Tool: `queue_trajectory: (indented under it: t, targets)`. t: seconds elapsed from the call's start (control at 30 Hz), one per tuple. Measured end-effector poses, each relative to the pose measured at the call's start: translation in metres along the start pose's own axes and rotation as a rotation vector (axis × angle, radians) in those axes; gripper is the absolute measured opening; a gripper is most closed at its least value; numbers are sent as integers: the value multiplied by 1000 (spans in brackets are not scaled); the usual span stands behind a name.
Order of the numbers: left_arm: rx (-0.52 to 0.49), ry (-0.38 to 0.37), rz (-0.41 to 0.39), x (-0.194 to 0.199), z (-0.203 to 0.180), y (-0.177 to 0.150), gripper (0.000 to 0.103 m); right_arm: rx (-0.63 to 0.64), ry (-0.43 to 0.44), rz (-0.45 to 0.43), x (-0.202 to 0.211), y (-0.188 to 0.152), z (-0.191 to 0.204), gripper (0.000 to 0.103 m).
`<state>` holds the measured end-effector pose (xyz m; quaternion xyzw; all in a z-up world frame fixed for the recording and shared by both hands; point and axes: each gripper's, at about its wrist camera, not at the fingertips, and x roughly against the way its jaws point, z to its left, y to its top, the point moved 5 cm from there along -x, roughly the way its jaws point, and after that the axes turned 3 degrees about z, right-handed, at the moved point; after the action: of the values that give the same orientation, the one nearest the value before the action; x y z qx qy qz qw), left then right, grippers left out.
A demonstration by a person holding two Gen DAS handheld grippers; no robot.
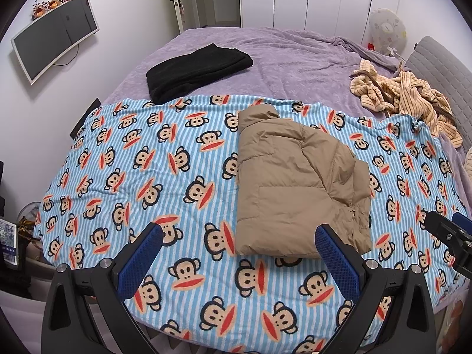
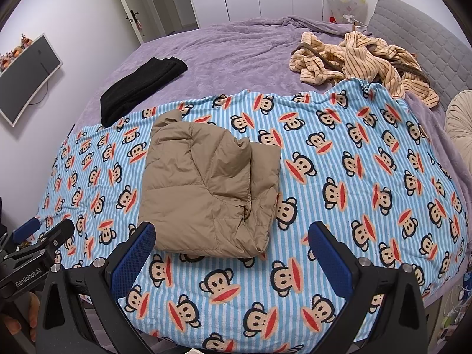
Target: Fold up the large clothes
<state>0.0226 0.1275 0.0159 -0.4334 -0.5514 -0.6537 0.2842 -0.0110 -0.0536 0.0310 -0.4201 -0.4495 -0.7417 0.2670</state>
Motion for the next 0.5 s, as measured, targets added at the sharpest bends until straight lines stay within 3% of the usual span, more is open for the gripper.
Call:
queue_trajectory:
  t: [0.5]
  targets:
    - [-2, 1, -2, 1, 0, 0, 103, 0, 1, 0, 1, -1, 0, 103]
